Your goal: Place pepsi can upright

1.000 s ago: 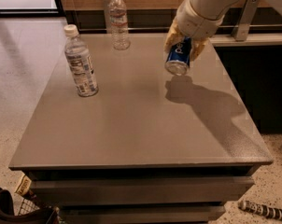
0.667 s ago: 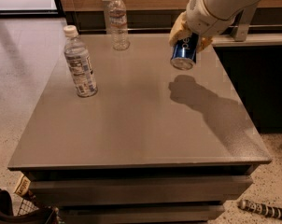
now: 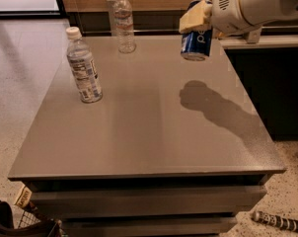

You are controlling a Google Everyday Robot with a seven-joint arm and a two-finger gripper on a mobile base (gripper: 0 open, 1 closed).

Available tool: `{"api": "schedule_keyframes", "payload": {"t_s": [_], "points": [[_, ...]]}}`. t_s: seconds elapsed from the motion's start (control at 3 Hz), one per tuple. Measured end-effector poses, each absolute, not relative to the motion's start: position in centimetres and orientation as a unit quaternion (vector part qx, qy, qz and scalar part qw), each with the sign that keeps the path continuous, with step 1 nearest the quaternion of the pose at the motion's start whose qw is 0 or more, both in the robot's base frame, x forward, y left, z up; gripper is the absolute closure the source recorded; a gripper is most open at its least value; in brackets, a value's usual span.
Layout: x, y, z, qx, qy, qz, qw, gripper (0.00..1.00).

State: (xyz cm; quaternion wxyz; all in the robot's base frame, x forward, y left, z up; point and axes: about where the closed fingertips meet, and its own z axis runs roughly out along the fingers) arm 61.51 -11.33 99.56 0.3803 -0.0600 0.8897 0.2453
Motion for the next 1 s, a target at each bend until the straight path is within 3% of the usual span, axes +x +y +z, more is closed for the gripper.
{"api": "schedule_keyframes", "payload": {"t_s": [0.33, 1.0], "points": [[61.2, -10.1, 99.5, -0.116, 0.859, 0.305, 0.395, 1.00], [59.7, -8.9, 96.9, -0.268, 0.822, 0.267, 0.427, 1.00]]}}
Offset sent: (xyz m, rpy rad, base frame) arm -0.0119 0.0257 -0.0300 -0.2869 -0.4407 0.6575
